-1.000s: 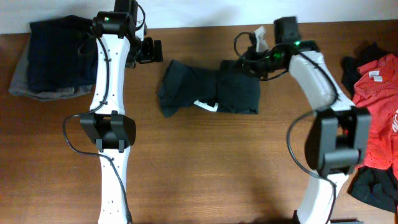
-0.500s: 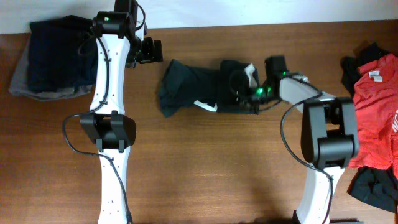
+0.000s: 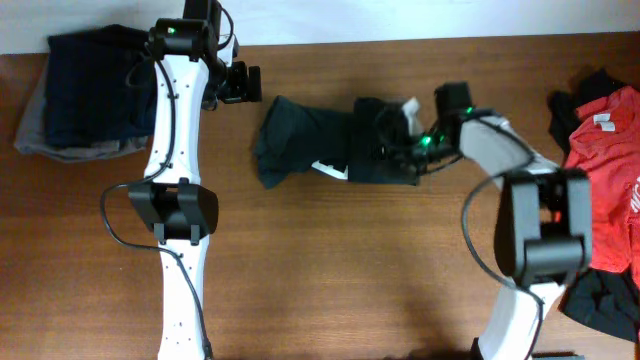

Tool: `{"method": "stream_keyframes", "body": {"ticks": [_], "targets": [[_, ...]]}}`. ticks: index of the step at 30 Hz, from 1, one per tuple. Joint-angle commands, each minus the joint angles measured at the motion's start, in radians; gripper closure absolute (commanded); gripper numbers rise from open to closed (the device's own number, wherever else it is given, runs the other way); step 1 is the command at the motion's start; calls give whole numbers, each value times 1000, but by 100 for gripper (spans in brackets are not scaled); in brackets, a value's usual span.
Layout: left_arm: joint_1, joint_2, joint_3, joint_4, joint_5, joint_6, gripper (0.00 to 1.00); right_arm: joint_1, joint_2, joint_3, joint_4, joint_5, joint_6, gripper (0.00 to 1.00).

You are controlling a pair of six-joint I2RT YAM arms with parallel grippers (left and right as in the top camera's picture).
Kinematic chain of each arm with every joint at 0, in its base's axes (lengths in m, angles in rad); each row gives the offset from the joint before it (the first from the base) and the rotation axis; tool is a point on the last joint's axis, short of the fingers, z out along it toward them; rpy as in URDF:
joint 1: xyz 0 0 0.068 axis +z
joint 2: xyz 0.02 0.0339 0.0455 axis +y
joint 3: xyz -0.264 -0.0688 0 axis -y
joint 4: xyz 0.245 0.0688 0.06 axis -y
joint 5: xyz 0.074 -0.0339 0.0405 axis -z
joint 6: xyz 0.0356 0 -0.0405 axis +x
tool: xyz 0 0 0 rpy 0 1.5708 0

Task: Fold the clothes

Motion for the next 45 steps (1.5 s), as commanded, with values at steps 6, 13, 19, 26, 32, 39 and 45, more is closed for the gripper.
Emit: {"method": "stream_keyframes", "body": {"ticks": [6,13,19,26,32,39,45], "targets": [[13,26,-58,-4,261,132,1,-7,-162,123,-192,421,-35,1],[49,78,-137,34,322,132,1,-6,-159,120,-246,427,-39,2],[96,149,-137,24,453,193,1,-6,-159,120,-244,427,-39,1],[86,193,-137,-3,557,307,1,-6,-159,120,-240,428,-39,1],[63,195,-137,-38,573,347,1,-6,-159,120,-237,428,-39,1],[53,216,-137,-76,587,365,1,-6,-159,120,-230,428,-39,1],[23,226,-137,-71,644,365,1,-6,-159,120,-230,428,-39,1]]}}
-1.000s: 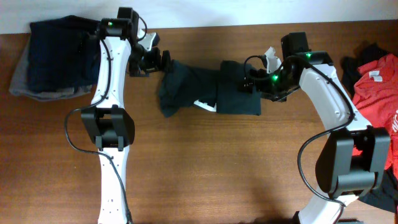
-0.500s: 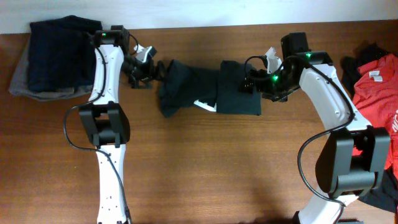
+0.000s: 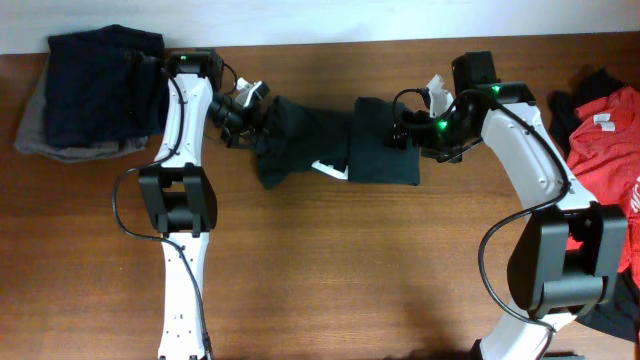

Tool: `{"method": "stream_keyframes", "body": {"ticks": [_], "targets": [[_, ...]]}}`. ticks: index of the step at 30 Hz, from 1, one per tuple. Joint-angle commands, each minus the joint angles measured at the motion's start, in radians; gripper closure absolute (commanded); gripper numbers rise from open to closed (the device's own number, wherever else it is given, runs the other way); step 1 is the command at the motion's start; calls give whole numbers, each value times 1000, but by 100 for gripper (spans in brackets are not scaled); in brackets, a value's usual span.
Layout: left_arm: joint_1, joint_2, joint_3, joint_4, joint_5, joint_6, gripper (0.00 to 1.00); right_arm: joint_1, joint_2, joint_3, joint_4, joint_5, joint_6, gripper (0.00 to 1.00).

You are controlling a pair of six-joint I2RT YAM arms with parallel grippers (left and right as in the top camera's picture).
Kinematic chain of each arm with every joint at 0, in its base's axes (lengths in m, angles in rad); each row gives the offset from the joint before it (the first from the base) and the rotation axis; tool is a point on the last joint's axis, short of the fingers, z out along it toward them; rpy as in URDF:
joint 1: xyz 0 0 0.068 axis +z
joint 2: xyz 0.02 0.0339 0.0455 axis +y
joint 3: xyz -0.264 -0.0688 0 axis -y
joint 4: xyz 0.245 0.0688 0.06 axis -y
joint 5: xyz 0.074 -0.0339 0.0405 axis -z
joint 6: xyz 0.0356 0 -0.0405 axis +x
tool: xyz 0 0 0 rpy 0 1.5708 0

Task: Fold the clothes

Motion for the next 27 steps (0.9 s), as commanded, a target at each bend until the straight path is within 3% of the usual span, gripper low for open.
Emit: {"method": "stream_keyframes", "body": {"ticks": [1,7,9,10,12,13,15,17,27], "targets": [[-32,24,-3,4,46,24,1,-6,3,-3,1,12,-14,1],[-84,26,-4,43,45,23,1,-6,3,-3,1,13,-14,1],[-98,31,-4,63,42,7,6,-6,3,-3,1,13,-14,1],[-107,34,-4,78,42,0,20,-6,3,-3,0,13,-14,1],[-115,35,-4,95,42,-3,34,-6,3,-3,0,13,-14,1],[-117,35,-4,106,41,-3,49,-6,3,-3,1,13,-14,1],[-117,35,-4,123,42,-3,67,-6,3,-3,0,13,-15,1],[-114,35,-4,134,29,-23,100,-6,3,-3,0,18,-15,1],[-50,35,21,70,-260,-101,99,-6,3,-5,0,52,-14,1]]}}
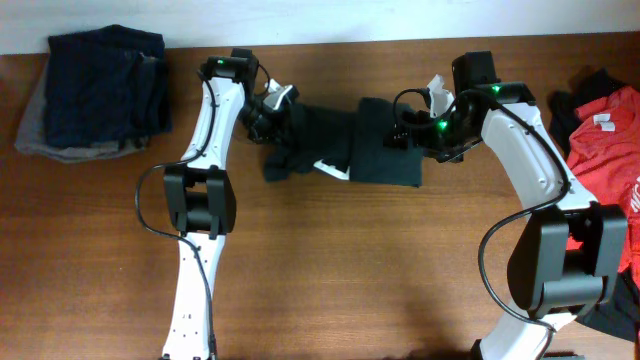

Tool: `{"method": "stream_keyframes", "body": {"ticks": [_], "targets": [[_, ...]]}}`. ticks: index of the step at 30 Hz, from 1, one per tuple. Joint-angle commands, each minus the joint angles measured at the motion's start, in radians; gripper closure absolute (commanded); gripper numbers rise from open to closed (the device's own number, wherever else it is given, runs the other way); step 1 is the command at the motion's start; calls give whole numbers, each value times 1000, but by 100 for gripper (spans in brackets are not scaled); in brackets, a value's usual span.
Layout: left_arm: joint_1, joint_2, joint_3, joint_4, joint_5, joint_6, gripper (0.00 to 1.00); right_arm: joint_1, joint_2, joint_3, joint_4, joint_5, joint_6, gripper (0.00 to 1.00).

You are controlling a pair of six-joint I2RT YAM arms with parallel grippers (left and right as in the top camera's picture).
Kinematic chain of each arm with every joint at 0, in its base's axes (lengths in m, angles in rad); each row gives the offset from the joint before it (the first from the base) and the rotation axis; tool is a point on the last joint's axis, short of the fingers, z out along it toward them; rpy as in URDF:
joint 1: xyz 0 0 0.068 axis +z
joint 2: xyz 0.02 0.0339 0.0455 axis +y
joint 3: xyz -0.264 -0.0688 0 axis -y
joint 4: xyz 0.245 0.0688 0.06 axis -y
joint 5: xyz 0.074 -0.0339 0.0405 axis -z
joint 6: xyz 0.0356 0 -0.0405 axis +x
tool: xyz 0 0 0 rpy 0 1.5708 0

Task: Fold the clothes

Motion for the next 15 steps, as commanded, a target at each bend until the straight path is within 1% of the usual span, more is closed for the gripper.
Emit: {"method": "stream_keyframes", "body": {"ticks": [1,3,8,15], "targets": [[63,12,33,-35,-221,-73,99,-6,3,-5,0,39,-14,1],[86,12,62,-59,-277,-94,99,-6,3,-5,0,43,-14,1],[139,12,179,-143,-370,-96,99,-6,9,-6,20,47,-14,1],[127,-20,272,-142,-375,-98,99,-5,9,-30,94,47,2,1]]}}
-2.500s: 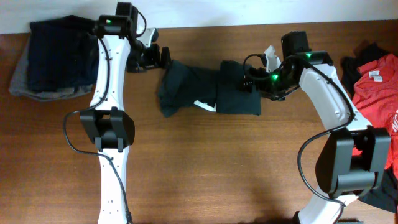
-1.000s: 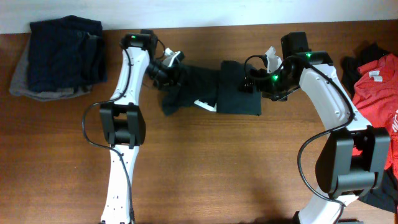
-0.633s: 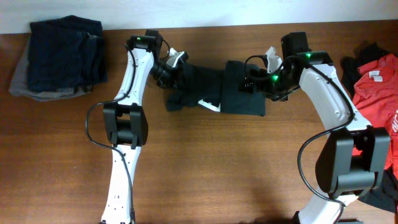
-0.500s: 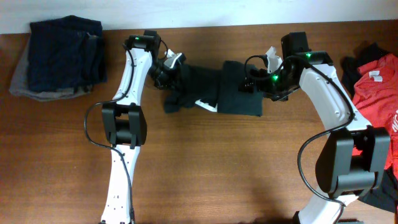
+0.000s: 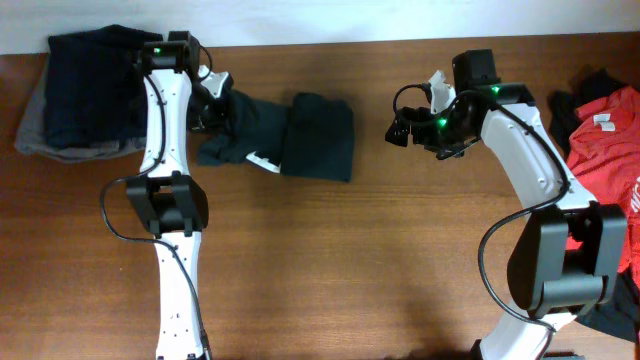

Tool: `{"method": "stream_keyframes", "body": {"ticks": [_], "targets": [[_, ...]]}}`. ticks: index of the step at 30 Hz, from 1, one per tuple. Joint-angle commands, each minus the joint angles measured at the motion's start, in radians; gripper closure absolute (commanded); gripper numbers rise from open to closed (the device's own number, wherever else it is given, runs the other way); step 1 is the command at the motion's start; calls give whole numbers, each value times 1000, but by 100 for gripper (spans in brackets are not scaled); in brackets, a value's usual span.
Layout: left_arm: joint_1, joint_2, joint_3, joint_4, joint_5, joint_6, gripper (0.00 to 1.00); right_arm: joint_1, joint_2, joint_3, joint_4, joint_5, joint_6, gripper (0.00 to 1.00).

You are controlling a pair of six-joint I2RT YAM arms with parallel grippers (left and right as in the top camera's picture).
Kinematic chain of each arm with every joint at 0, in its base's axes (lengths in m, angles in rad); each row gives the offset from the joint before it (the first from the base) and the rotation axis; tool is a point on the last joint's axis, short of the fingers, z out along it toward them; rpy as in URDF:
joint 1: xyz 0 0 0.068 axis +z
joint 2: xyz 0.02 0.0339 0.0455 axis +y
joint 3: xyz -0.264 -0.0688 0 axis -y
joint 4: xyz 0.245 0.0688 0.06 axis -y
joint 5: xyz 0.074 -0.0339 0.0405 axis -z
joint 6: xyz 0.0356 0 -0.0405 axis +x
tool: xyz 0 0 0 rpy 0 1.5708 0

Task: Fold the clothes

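Observation:
A dark folded garment lies left of the table's middle, its rumpled left end bunched up near the left arm. My left gripper sits on that left end and looks shut on the cloth. My right gripper hangs over bare wood to the right of the garment, apart from it, with its fingers spread and nothing in them.
A stack of folded dark and grey clothes lies at the far left, just beside the left arm. A heap of unfolded clothes with a red shirt sits at the right edge of the table.
The dark garment has shifted to the left, with my left gripper holding its left end. My right gripper stays where it was and no longer touches the cloth.
At first my right gripper was on the folded right part of the garment, and my left gripper was apart from it on the left. Then the left gripper reached the garment's left end, the right at its right edge. Now the garment lies nearer the folded stack.

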Motion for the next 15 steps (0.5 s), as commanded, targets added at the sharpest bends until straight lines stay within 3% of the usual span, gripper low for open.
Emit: {"method": "stream_keyframes", "body": {"ticks": [1,9,15], "targets": [[-40,-29,47,-2,-30,-14,99,-5,8,-22,23,17,0,2],[-112,-134,48,-2,-176,-78,100,-5,8,-68,72,181,84,1],[-180,-180,48,0,-180,-130,99,-5,13,-130,146,189,121,1]]}}
